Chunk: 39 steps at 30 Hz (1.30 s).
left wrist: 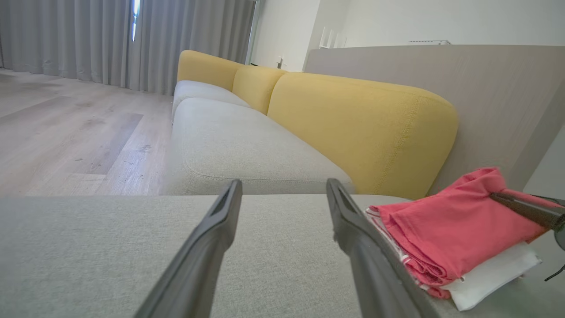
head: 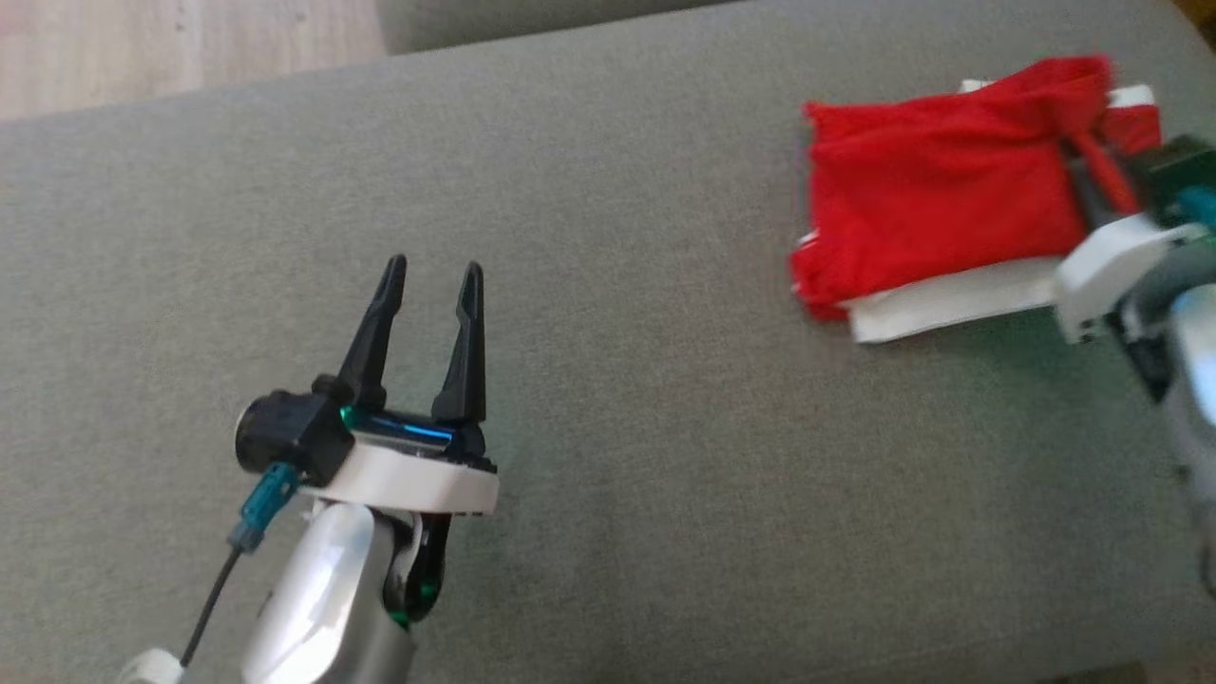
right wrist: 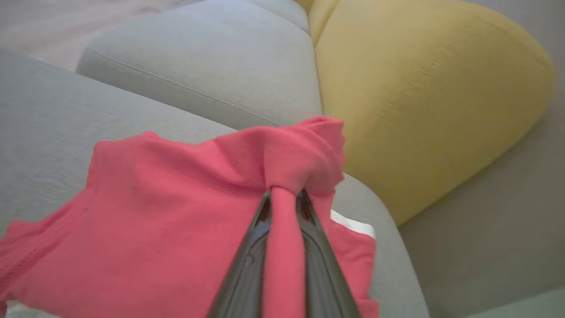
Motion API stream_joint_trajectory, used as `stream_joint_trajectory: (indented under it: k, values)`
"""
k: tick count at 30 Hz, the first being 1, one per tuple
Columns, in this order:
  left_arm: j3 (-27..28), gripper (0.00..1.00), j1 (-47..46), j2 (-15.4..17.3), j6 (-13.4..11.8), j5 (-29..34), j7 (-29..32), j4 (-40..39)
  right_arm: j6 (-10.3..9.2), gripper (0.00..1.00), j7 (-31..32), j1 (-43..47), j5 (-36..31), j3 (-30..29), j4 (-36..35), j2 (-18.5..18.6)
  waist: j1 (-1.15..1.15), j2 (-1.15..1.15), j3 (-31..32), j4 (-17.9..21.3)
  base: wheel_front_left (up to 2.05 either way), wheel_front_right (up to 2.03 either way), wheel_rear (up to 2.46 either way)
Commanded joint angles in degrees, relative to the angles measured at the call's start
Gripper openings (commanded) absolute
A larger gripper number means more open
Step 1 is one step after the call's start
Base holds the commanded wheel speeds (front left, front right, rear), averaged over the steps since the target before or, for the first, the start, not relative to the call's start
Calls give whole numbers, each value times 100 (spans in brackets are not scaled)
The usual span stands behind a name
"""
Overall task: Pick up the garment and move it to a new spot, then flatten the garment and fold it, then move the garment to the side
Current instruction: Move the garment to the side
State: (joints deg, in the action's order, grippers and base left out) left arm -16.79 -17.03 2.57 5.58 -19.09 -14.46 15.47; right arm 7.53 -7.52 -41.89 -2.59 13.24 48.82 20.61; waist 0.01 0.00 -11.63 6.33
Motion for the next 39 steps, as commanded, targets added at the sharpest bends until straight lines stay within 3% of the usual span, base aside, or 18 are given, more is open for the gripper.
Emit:
stream_joint_trajectory:
  k: [1,9,19,20,21,28,35,39]
  values:
    - [157,100,-258,31,10,57,-54,-227,-4,0,22,-194,59,-10,-229,194,-1,0,-135,91,0,0,0]
    - [111,100,-454,31,78,115,-54,-251,-4,0,259,-331,114,-576,-304,761,-1,0,-512,62,0,0,0]
    - [173,100,-574,31,147,145,-54,-181,-4,0,650,-271,-246,-1588,-175,806,-1,0,-773,-173,0,0,0]
    - [183,100,-576,31,151,148,-54,-172,-4,35,705,-253,-293,-1719,-159,772,-1,0,-771,-184,0,0,0]
    - [193,100,-574,31,156,148,-54,-164,-4,100,739,-237,-334,-1845,-154,733,-1,0,-763,-194,0,0,0]
    - [382,100,-467,31,173,160,-54,-83,-4,100,623,-169,-699,-2268,-440,351,-1,0,-448,-146,0,0,0]
    - [641,100,-263,31,177,145,-54,-90,-4,100,398,-209,-700,-2131,-927,-192,-1,0,2,-87,0,0,0]
    - [912,100,-36,31,146,115,-54,-119,-4,100,198,-138,-306,-1800,-1401,-678,-1,0,392,-131,0,0,0]
